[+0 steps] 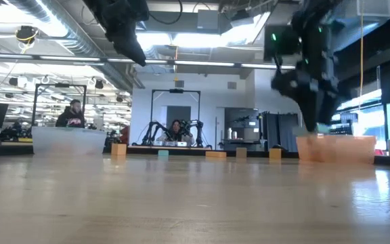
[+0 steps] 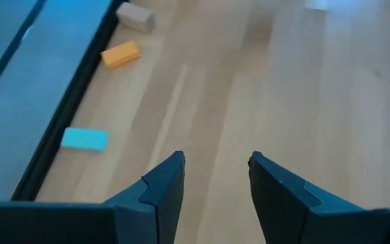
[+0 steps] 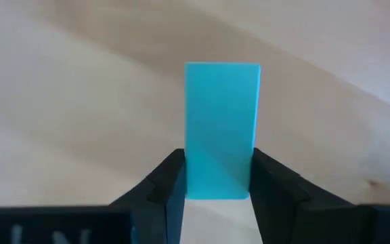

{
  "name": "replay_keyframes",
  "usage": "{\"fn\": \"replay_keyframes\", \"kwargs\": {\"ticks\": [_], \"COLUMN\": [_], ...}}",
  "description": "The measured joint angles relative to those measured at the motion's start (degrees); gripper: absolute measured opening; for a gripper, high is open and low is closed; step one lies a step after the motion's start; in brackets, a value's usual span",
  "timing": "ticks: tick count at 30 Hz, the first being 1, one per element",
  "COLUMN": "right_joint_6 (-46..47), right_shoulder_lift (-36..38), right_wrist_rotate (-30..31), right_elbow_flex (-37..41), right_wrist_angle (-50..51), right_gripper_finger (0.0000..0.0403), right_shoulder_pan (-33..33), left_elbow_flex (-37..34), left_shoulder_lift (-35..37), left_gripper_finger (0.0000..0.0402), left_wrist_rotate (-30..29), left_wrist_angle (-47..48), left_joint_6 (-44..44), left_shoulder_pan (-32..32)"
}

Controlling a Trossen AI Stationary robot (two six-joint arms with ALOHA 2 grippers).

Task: Sort & place blocks by color
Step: Put the blue block into the green bin

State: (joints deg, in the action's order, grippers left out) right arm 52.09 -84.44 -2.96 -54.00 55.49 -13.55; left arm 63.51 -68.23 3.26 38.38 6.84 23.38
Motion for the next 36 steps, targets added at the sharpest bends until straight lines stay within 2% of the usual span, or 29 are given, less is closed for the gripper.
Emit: {"fn": "replay_keyframes", "kwargs": {"ticks": [8,15,25,31,36], "right_joint_6": [2.0,17.2,48.0,62.3,71.7], "right_shoulder_lift": [0.1,0.2,0.2,0.2,0.2], "right_wrist_rotate": [-4.4,-10.3,-20.9,-26.9,-29.2], "right_elbow_flex": [-11.3,-17.3,-16.3,-16.2,-14.0], "right_wrist_angle": [12.7,22.4,21.4,20.2,13.3], "right_gripper_finger": [0.0126,0.0126,0.0126,0.0126,0.0126], "right_shoulder_pan": [9.3,22.2,42.2,50.8,55.6], "left_elbow_flex": [0.0,0.0,0.0,0.0,0.0], "left_shoulder_lift": [0.0,0.0,0.0,0.0,0.0], "left_gripper_finger": [0.0153,0.0153,0.0153,0.0153,0.0153], "left_wrist_rotate": [6.2,6.9,7.0,6.9,6.9], "left_wrist_angle": [0.8,2.7,3.6,3.6,3.5], "left_joint_6": [5.8,5.8,8.8,8.7,8.3], "left_shoulder_pan": [0.0,-0.1,-0.2,-0.2,-0.2]}}
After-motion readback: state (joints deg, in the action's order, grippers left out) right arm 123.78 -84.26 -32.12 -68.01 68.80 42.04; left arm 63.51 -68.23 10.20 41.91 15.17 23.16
